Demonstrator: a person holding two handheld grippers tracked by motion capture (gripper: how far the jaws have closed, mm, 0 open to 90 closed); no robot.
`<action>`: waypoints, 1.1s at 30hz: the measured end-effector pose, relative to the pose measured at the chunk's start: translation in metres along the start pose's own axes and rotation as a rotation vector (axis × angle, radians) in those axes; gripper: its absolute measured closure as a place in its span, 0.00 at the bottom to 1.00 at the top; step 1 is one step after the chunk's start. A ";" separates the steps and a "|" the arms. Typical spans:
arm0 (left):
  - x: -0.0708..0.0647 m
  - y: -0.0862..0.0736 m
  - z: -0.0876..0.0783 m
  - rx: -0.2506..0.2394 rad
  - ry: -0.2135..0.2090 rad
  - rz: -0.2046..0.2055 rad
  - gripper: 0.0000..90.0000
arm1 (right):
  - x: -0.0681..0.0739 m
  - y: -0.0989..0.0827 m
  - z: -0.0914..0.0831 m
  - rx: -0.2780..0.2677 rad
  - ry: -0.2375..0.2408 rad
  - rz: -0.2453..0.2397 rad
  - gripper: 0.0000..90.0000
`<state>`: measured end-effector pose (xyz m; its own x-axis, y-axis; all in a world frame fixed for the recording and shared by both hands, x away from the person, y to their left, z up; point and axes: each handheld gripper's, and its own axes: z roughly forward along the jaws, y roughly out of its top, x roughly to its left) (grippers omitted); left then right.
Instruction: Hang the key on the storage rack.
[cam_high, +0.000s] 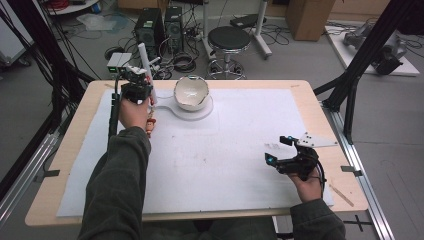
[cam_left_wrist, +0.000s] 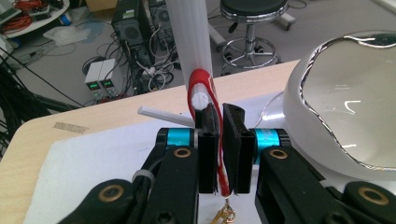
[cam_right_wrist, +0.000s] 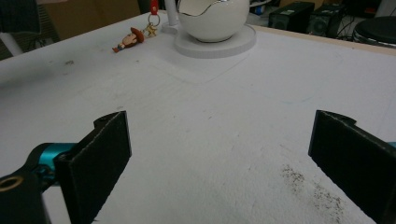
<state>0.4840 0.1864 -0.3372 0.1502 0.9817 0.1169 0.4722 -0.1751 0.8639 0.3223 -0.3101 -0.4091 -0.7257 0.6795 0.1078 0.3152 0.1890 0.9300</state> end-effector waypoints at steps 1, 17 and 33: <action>0.000 -0.001 0.001 0.004 -0.002 0.004 0.93 | 0.000 0.000 0.000 -0.001 0.001 -0.001 0.06; 0.006 -0.021 -0.014 -0.036 -0.102 -0.004 0.87 | -0.001 -0.001 -0.005 -0.009 -0.014 0.011 0.06; 0.014 -0.033 -0.043 -0.112 -0.157 -0.029 0.79 | 0.000 0.000 -0.005 -0.005 -0.026 -0.001 0.06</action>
<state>0.4335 0.2086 -0.3431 0.2755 0.9611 0.0212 0.3797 -0.1291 0.9160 0.3196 -0.3135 -0.4070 -0.7101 0.6973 0.0975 0.3112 0.1866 0.9318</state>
